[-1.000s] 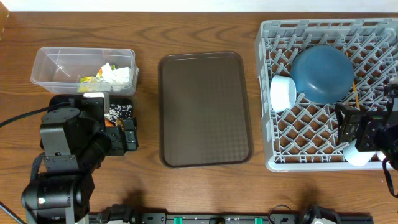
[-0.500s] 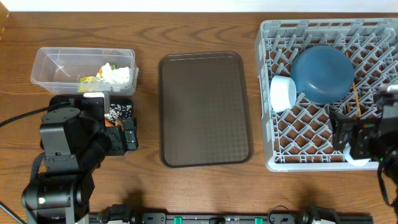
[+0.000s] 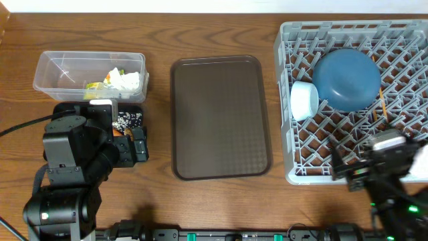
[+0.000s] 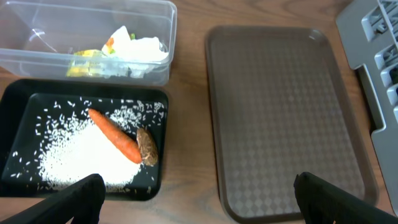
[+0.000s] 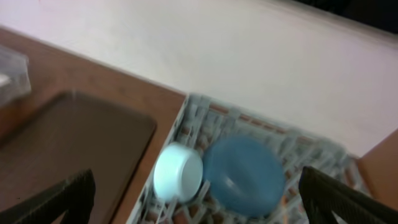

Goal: Sort waste into correct bins and load items into the dishwasher rack

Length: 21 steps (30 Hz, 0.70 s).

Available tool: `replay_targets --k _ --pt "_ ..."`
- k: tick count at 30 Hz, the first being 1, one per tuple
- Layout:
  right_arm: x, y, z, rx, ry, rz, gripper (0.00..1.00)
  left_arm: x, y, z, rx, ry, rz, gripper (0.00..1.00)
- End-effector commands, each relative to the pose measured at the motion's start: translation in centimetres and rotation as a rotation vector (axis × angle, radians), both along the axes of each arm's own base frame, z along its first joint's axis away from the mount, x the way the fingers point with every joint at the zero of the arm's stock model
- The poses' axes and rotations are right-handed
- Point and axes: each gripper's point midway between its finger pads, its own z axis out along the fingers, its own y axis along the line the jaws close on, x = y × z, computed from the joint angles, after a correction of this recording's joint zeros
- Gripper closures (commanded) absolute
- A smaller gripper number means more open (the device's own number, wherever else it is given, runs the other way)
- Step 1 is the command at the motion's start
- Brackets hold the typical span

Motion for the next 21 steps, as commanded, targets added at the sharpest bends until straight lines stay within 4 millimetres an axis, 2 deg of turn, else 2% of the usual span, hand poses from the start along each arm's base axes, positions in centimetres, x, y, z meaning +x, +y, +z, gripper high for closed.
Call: replay_targets --k 1,10,13,21 --pt "-0.1 1.2 -4.0 0.002 -0.003 0.072 0.01 0.0 -0.1 0.4 -0.006 -0.011 0.001 0.02" --pt "0.4 2.9 -11.1 0.023 -0.133 0.169 0.01 0.0 -0.1 0.4 -0.006 -0.011 0.001 0.02" --pt "1.2 3.1 -13.3 0.047 -0.124 0.178 0.01 0.0 -0.1 0.4 -0.006 -0.011 0.001 0.02" --pt "2.6 3.1 -16.7 0.121 -0.117 0.161 0.01 0.0 -0.1 0.4 -0.006 -0.011 0.001 0.02"
